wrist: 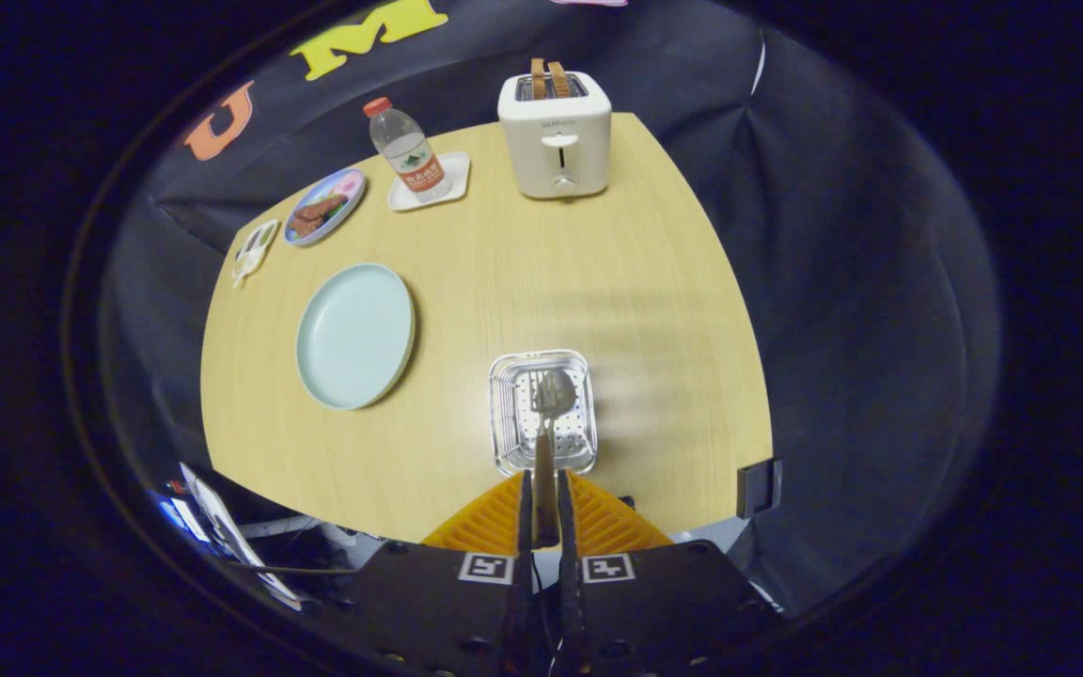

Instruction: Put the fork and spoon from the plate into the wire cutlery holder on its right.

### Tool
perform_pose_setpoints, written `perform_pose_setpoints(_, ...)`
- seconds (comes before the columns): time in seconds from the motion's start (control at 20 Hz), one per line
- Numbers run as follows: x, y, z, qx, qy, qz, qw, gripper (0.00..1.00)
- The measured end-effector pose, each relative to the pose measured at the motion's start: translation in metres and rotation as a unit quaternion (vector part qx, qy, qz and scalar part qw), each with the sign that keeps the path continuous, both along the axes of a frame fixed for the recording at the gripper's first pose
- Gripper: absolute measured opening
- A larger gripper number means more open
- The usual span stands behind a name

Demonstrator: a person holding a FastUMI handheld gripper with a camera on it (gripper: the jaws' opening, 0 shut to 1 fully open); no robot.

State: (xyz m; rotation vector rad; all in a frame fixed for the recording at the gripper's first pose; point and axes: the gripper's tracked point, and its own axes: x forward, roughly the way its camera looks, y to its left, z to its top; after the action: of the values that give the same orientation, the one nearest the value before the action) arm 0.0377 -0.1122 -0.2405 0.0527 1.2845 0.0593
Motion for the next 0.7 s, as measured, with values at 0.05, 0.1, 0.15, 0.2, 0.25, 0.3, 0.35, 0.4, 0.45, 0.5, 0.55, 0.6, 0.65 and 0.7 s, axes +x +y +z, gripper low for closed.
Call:
perform_pose_setpoints(0.05, 0.002, 0.001, 0.003, -0.005, -0.007, 0.004, 1.0, 0.17)
perform_pose_setpoints(0.1, 0.003, 0.003, 0.004, -0.01, -0.014, 0.008, 1.0, 0.22)
perform_pose_setpoints(0.15, 0.006, 0.01, 0.008, -0.004, -0.024, 0.016, 1.0, 0.22)
perform_pose_setpoints(0.2, 0.007, 0.016, 0.013, -0.005, -0.034, 0.025, 0.999, 0.3)
perform_pose_setpoints(0.25, 0.008, 0.02, 0.015, -0.009, -0.047, 0.032, 0.998, 0.37)
perform_pose_setpoints(0.3, 0.009, 0.026, 0.019, -0.012, -0.06, 0.04, 0.997, 0.42)
perform_pose_setpoints(0.35, 0.008, 0.033, 0.023, -0.014, -0.074, 0.047, 0.996, 0.48)
perform_pose_setpoints(0.4, 0.008, 0.042, 0.027, -0.013, -0.087, 0.055, 0.995, 0.53)
perform_pose_setpoints(0.45, 0.007, 0.051, 0.03, -0.01, -0.1, 0.062, 0.993, 0.58)
perform_pose_setpoints(0.5, 0.006, 0.06, 0.034, -0.011, -0.115, 0.068, 0.991, 0.65)
perform_pose_setpoints(0.55, 0.006, 0.067, 0.038, -0.012, -0.131, 0.071, 0.989, 0.72)
perform_pose_setpoints(0.6, 0.006, 0.075, 0.043, -0.013, -0.147, 0.073, 0.986, 0.79)
perform_pose_setpoints(0.65, 0.003, 0.084, 0.048, -0.01, -0.161, 0.072, 0.984, 0.81)
perform_pose_setpoints(0.7, 0.001, 0.093, 0.055, -0.004, -0.173, 0.069, 0.983, 0.85)
